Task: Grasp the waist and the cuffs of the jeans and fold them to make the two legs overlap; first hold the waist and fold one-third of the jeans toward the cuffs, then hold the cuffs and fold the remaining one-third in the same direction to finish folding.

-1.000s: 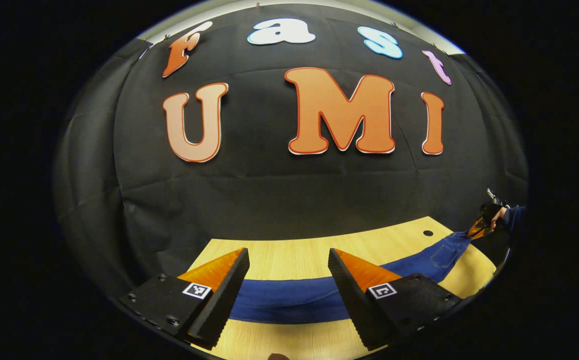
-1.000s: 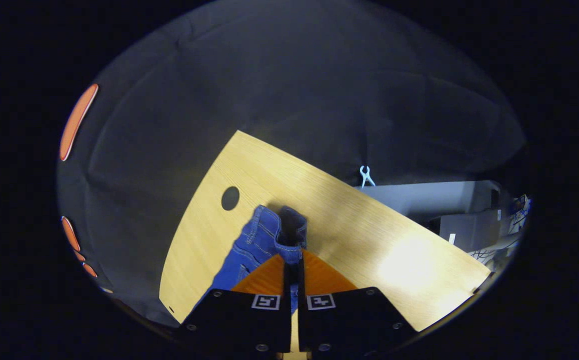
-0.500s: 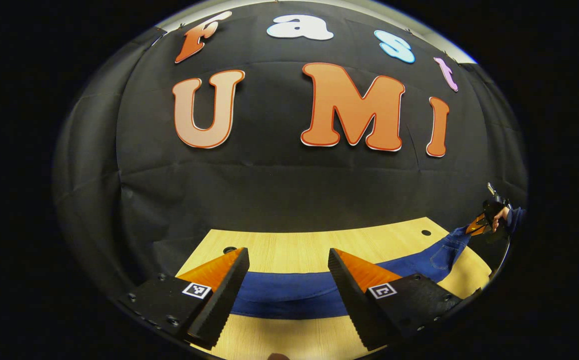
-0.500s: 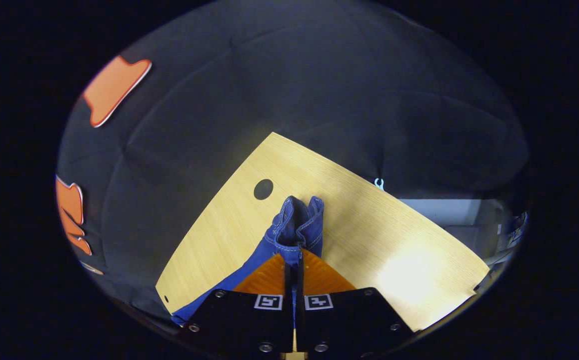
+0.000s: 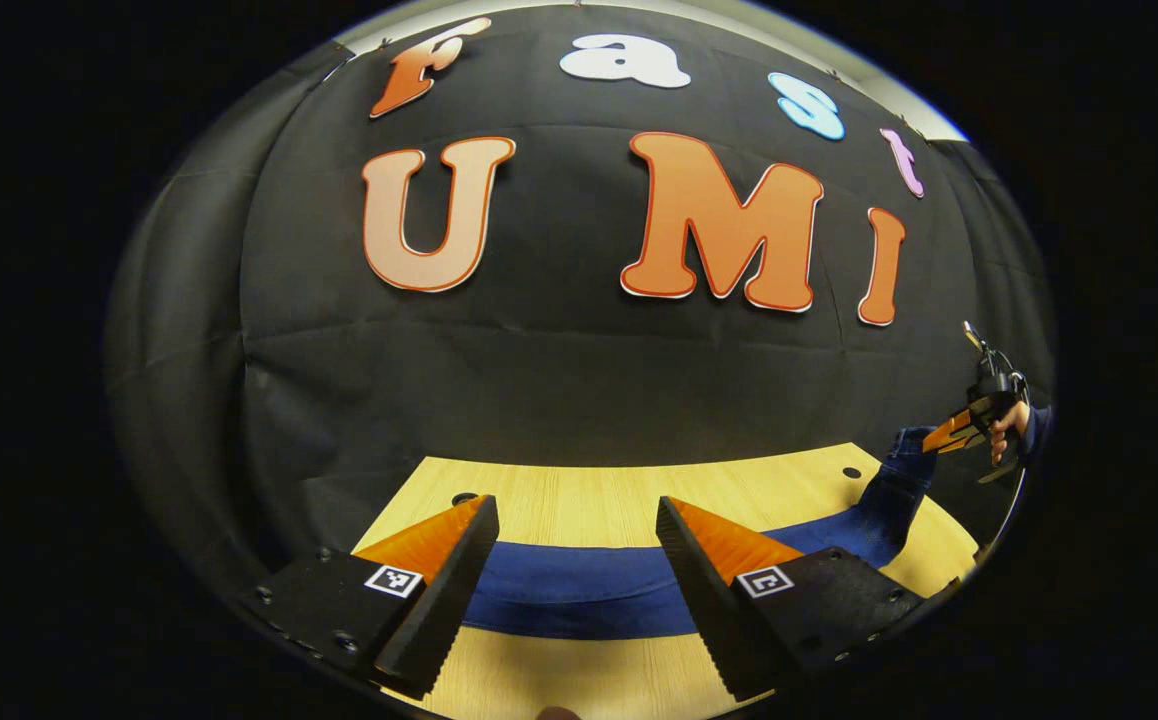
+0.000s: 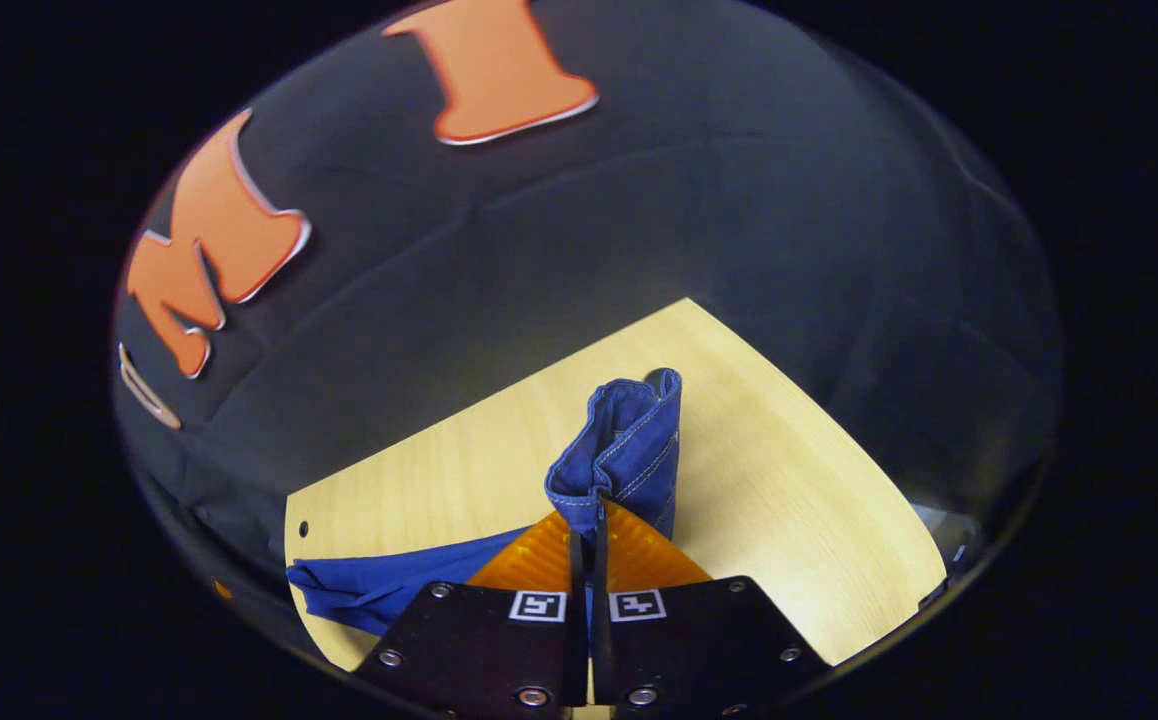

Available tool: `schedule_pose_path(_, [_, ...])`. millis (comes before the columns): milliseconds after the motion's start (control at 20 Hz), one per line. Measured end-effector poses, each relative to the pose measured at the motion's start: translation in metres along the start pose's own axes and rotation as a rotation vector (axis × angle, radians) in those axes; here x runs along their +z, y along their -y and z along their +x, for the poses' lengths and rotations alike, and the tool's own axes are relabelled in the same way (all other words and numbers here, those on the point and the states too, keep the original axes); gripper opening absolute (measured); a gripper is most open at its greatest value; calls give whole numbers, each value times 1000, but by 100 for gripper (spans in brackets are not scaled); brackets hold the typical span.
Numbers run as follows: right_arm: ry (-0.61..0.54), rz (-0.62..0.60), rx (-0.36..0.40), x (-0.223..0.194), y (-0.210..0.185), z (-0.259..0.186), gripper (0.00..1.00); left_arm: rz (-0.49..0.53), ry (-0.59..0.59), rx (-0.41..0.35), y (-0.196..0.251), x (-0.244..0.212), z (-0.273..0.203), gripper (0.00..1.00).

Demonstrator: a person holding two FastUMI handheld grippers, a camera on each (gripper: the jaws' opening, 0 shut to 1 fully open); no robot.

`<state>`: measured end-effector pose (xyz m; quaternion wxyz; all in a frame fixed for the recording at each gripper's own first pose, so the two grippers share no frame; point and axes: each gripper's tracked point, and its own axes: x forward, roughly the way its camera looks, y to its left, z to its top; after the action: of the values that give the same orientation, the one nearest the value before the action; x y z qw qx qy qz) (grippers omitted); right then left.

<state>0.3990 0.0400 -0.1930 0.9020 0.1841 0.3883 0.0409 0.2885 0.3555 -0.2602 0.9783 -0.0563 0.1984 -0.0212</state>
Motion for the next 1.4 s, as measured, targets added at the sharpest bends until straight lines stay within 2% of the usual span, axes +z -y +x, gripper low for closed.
schedule_pose_path(300, [-6, -161, 151, 2, -21, 2, 1, -33, -1, 44, -14, -4, -4, 98])
schedule_pose_path(500, [-76, -252, 242, -4, -25, 13, 1, -79, -31, 97, -24, -13, -10, 99])
schedule_pose_path(600, [-130, -294, 250, -11, -23, 15, 1, -104, -65, 126, -29, -22, -15, 98])
schedule_pose_path(800, [-222, -364, 208, -13, -17, 13, 2, -169, -156, 171, -32, -41, -24, 98])
schedule_pose_path(850, [-240, -364, 199, -5, -16, 9, 1, -201, -179, 168, -29, -45, -26, 97])
schedule_pose_path(950, [-251, -367, 222, 13, -18, 3, 5, -343, -246, 140, -9, -55, -30, 98])
schedule_pose_path(1000, [-236, -359, 266, 28, -23, -6, 16, -443, -287, 136, 0, -62, -30, 97])
schedule_pose_path(1050, [-205, -347, 308, 50, -28, -16, 39, -553, -319, 131, 5, -70, -25, 97])
schedule_pose_path(1150, [-131, -336, 364, 92, -32, -44, 56, -774, -396, 144, 12, -81, -28, 98])
schedule_pose_path(1250, [-77, -350, 359, 98, -14, -49, 74, -928, -470, 153, 16, -80, -38, 96])
schedule_pose_path(1350, [1, -393, 332, 114, -7, -60, 82, -1024, -519, 174, 11, -79, -39, 98])
schedule_pose_path(1400, [38, -413, 324, 128, 3, -73, 83, -1054, -550, 174, 16, -78, -36, 97])
